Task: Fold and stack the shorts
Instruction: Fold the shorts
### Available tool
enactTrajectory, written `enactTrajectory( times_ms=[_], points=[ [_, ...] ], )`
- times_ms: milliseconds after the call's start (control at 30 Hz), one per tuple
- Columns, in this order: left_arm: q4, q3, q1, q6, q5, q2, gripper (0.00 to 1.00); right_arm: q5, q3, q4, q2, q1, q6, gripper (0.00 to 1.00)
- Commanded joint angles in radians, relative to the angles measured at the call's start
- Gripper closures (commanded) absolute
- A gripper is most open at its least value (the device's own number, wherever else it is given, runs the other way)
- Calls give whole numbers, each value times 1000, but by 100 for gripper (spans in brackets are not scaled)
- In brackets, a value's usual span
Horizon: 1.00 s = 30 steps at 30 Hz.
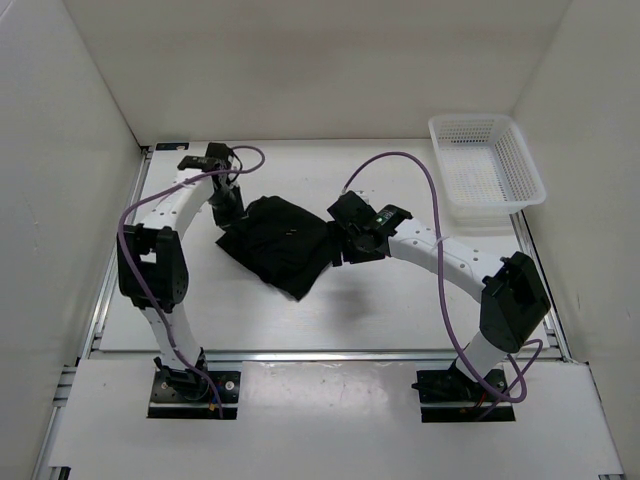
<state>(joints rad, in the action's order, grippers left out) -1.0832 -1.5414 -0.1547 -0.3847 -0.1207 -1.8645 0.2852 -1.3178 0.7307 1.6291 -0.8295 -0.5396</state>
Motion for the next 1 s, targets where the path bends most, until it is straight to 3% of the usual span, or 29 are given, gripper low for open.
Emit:
enactTrajectory(
  times_ms=[0,133,200,233,333,367,600,700,733,767,867,967],
  points=[
    [-43,-66,9,26,52,32,90,14,-8,-8,-25,4,9,23],
    [-17,-77,27,35,16,-76,87,5,-8,-8,-25,4,9,23],
    [-3,-91,36,35,47,-130,69,5,-8,-8,-34,4,9,22],
    [-3,-100,37,35,70,-143,39,5,-8,-8,-34,4,9,22],
    [-23,-131,57,-22,168,-142,11,15,3,-8,-54,4,9,22],
    [-23,-131,67,-35,185,-128,6,16,14,-8,-66,4,9,22],
    [-56,-164,95,-120,279,48,4,-12,-10,-43,-77,4,9,23],
    [-46,-145,67,-120,210,105,7,-139,-93,-120,7,-5,49,49],
    [-46,-128,67,-120,185,119,9,-176,-124,-137,35,-28,59,69],
    [-18,-111,67,-120,140,119,14,-202,-197,-151,69,-42,69,78],
    [19,-39,67,-111,99,119,23,-288,-340,-160,231,-89,112,93],
    [60,15,67,-98,75,79,36,-337,-498,-160,389,-99,112,97]
  ],
)
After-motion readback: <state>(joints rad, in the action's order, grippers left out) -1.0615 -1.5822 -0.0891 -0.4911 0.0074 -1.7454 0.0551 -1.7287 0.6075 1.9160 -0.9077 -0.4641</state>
